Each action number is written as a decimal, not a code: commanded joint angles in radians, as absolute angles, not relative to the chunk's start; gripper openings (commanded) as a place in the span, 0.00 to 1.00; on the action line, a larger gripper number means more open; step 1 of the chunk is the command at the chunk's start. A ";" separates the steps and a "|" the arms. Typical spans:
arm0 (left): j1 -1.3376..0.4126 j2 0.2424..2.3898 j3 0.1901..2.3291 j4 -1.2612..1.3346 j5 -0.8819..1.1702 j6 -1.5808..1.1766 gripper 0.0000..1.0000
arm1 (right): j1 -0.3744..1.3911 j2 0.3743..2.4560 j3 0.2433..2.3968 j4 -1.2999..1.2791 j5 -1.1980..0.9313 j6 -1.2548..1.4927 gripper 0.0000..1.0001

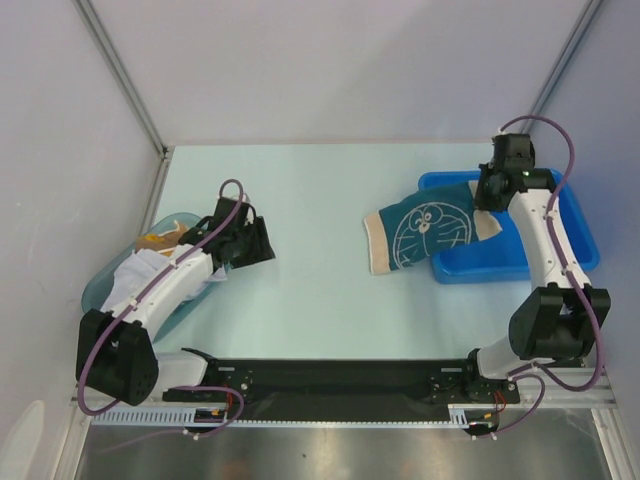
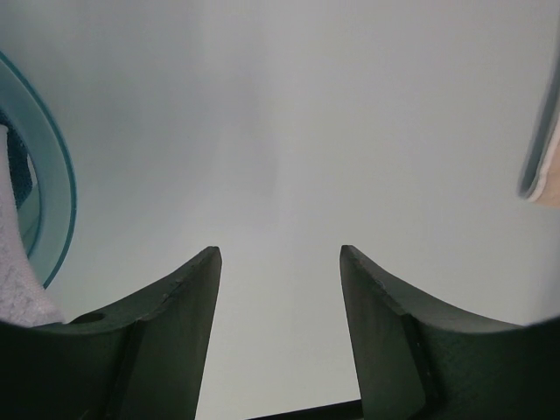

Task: Fold and stack the towels
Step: Neatly place the folded towel into the bin, then grab crumpled towel

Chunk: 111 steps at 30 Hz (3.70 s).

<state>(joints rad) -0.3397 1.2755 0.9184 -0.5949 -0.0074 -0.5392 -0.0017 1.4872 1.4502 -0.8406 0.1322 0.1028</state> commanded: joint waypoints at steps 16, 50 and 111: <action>-0.337 1.305 1.100 -0.653 0.083 -0.500 0.64 | -0.276 1.663 1.549 -0.753 0.095 0.003 0.00; -0.337 1.388 1.345 -0.696 0.104 -0.489 0.66 | -0.368 1.930 1.666 -0.571 0.176 -0.184 0.00; 0.213 1.094 0.815 -0.640 -0.287 -0.749 0.18 | 0.587 1.641 1.605 -0.583 0.209 0.129 0.96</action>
